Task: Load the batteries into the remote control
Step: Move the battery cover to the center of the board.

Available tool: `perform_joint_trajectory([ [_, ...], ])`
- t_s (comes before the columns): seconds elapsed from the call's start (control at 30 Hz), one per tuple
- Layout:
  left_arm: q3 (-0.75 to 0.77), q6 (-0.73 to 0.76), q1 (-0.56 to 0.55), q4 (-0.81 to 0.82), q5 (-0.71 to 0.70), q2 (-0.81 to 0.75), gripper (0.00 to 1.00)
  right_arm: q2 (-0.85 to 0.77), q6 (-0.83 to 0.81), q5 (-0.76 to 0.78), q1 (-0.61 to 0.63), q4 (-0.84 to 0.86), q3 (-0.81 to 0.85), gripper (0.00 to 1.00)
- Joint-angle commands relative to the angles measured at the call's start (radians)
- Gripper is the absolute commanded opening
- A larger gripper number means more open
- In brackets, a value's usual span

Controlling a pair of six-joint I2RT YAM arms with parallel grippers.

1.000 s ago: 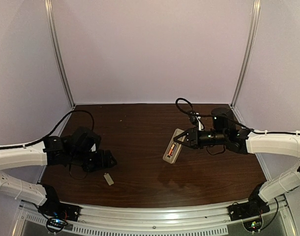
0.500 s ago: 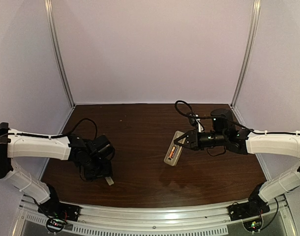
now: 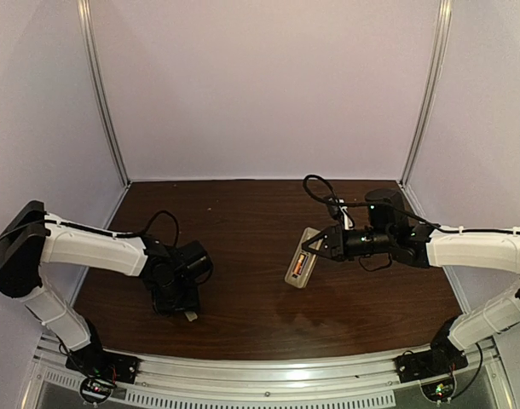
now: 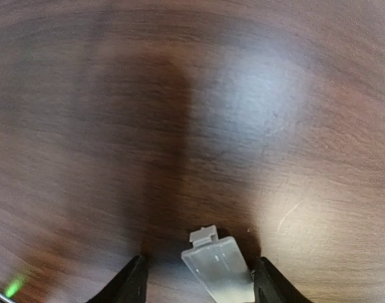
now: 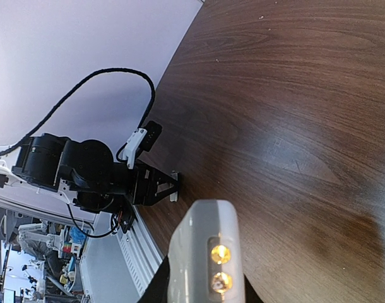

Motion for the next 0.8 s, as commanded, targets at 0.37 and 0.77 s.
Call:
perform_joint_trajectory([
  [0.37,0.049,0.184,-0.012,0.131,0.029,0.096,0.31,-0.023,-0.017,-0.013,-0.010,0.012,-0.006,0.00],
  [0.77,0.156,0.810,-0.094,0.381,0.236,0.163,0.26,-0.036,-0.029,-0.020,-0.020,-0.013,0.001,0.00],
])
